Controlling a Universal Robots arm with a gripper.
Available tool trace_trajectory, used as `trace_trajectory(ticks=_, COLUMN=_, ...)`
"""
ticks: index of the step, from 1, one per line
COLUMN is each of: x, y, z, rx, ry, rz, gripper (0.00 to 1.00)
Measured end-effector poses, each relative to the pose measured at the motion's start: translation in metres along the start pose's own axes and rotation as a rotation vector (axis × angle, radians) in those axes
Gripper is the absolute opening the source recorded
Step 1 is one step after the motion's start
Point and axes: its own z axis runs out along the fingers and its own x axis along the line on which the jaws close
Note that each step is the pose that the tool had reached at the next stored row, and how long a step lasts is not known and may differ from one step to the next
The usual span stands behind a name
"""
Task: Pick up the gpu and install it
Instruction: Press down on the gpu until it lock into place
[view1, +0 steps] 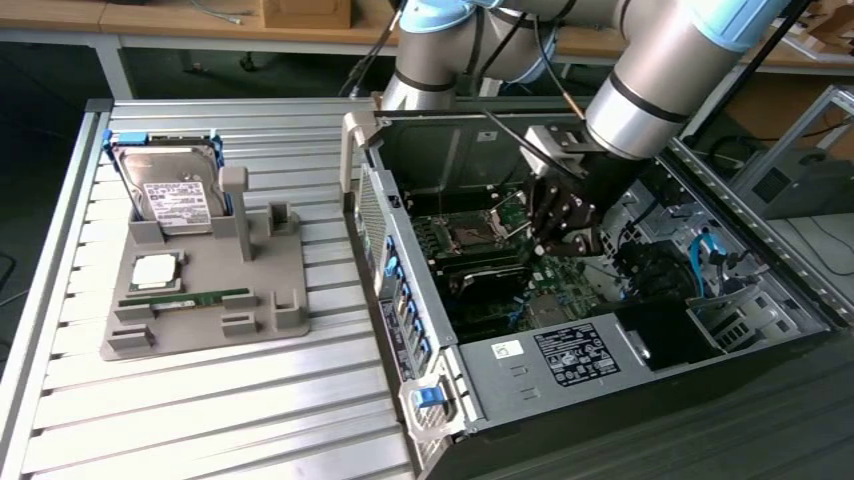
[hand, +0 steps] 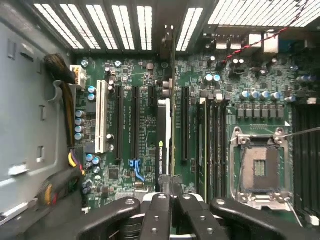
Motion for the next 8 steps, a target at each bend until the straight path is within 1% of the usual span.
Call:
trace_trajectory(ticks=1, x=0.000, y=-0.0007, z=-0.0027, rx=-0.0001, ry=0.0003, rz=0.000, gripper=0.11)
trace_trajectory(ticks=3, x=0.000, y=-0.0069, z=-0.0046, rx=-0.0009, ry=-0.0007, rz=0.000, gripper=0.11)
trace_trajectory(ticks=6, x=0.000, y=-0.0202, z=-0.0064, rx=-0.0072, ry=-0.0027, rz=0.000, gripper=0.11)
trace_trajectory(ticks=8, x=0.000, y=-0.0297, z=-0.0076, rx=-0.0118, ry=-0.0058, rz=0.000, gripper=0.11)
